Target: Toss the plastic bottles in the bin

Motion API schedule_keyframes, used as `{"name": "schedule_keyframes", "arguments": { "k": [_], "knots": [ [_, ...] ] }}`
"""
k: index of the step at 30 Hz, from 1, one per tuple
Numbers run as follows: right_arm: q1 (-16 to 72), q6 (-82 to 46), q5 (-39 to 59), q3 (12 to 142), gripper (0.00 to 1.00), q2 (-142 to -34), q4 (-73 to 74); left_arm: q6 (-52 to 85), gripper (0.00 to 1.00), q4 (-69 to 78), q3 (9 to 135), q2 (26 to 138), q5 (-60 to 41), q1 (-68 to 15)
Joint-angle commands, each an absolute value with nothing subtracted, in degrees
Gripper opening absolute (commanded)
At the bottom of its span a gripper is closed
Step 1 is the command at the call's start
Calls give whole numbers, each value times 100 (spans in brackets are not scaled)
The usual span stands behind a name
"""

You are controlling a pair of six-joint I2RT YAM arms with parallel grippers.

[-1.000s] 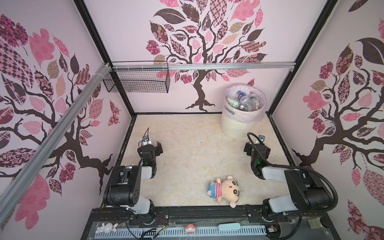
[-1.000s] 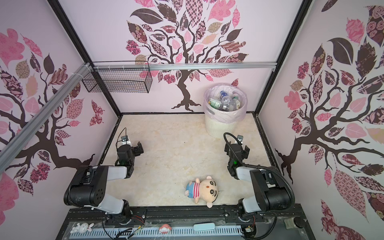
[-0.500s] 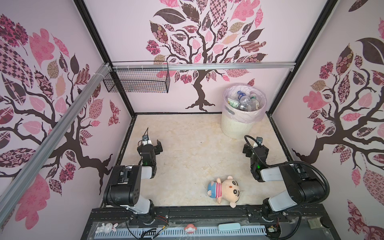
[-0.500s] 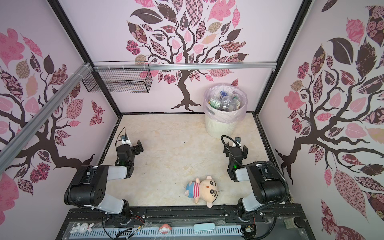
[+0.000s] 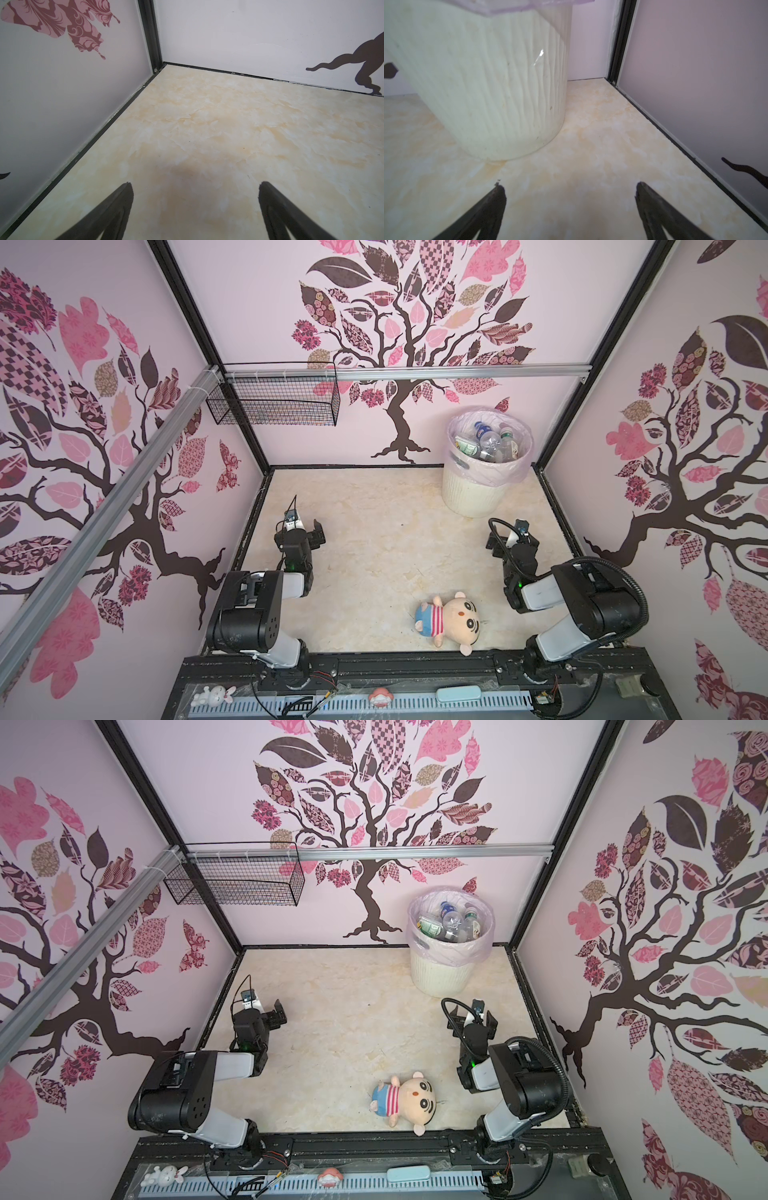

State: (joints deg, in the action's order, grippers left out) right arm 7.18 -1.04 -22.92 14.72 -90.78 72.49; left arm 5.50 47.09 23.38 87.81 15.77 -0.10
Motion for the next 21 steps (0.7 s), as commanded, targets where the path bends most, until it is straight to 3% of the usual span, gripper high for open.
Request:
{"name": "schedule_keyframes", "arguments": {
  "k": [1, 21],
  "knots": [
    [592, -380, -2112, 1562, 100, -8956, 6807, 470, 97, 4828, 2217, 8822, 1564, -9],
    [597, -366, -2092, 1573, 100, -8958, 6803, 466, 97, 4832, 2224, 8815, 1564, -9]
  ]
}}
